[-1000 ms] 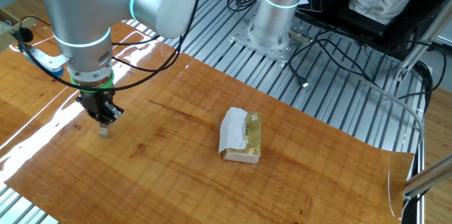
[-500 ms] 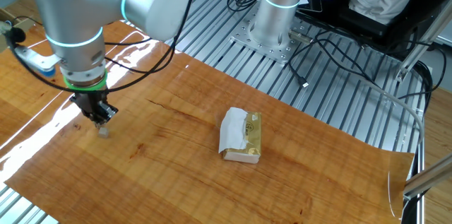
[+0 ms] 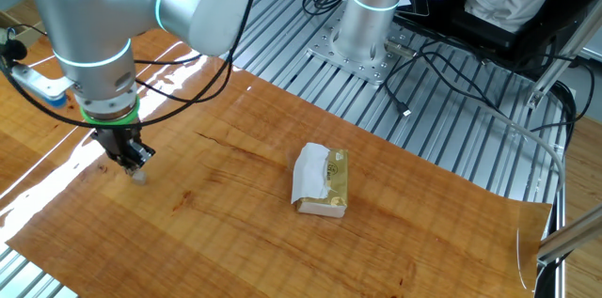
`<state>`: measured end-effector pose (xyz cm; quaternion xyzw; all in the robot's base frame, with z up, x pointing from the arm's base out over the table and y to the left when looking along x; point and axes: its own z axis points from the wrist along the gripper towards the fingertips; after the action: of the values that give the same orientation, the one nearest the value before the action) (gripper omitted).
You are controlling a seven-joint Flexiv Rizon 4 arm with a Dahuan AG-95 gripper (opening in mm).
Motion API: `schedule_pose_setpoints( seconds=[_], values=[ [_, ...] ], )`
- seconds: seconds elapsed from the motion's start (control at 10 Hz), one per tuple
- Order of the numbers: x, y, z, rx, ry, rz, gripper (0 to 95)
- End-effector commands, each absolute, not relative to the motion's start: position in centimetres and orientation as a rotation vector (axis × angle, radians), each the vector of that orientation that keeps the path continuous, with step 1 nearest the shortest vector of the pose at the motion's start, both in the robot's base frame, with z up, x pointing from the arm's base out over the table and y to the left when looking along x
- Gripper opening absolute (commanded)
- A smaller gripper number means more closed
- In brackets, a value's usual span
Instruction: Use the gripper to push the small block from left to right
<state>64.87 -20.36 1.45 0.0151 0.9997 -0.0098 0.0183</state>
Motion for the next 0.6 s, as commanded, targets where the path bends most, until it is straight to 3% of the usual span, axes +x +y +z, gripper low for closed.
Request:
schedule_pose_setpoints(
  seconds=[0.1, 0.6],
  values=[
    [64.7, -19.5, 1.3, 0.067, 3.101, -0.032, 0.0],
    [64.4, -17.5, 0.8, 0.106, 3.1, 0.035, 0.0]
  ],
)
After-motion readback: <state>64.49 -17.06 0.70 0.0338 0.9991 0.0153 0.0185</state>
